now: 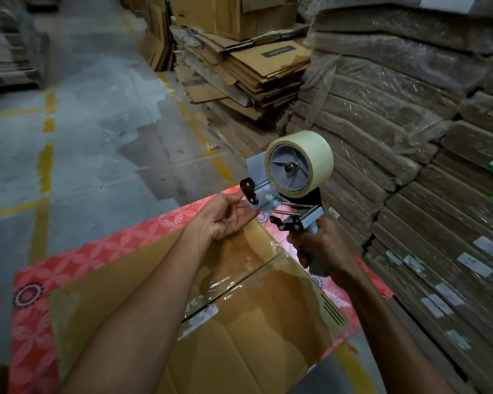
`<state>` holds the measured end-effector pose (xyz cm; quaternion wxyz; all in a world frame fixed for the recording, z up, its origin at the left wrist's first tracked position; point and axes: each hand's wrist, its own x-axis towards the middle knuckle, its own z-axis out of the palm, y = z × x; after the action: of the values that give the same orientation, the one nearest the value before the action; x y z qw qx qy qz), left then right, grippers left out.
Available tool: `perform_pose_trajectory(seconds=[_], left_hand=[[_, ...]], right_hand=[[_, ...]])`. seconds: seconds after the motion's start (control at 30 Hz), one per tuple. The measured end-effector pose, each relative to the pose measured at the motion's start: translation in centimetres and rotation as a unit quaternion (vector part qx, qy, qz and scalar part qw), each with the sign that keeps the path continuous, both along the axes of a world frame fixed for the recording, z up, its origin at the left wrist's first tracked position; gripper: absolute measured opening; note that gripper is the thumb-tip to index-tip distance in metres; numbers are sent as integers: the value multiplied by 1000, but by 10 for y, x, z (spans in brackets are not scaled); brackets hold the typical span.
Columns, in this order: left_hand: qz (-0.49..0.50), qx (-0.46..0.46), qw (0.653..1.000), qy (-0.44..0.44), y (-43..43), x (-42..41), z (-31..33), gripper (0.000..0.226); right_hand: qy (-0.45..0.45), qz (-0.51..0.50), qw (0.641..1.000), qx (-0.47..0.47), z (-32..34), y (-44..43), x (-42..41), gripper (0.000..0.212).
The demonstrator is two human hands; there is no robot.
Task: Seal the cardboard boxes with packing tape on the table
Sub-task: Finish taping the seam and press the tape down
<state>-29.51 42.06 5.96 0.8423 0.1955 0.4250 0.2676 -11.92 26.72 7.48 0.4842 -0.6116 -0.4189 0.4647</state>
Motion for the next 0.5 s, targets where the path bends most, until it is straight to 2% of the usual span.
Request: perform_pose_trajectory(seconds=[0.07, 0.13, 0.23, 0.3, 0.43, 0.5], left_hand=[[-21, 11, 1000, 9, -2, 2, 5, 18], [-38, 72, 993, 83, 0, 7, 12, 16], [-65, 194, 958, 201, 13, 5, 22, 44], [-68, 230, 936, 258, 32, -2, 25, 50], [-77, 255, 908, 324, 62, -16, 24, 8], [-95, 294, 883, 353, 62, -10, 15, 2]], right_hand=[[-15, 0, 1000, 5, 3, 1, 1, 27], [-45, 5, 999, -2, 4, 1, 2, 22], [-98, 10, 995, -21, 4, 0, -3, 11], [-123, 1, 992, -34, 0, -8, -5, 11], [-114, -36, 990, -71, -19, -30, -2, 11], [-133, -63, 985, -90, -33, -33, -4, 14]])
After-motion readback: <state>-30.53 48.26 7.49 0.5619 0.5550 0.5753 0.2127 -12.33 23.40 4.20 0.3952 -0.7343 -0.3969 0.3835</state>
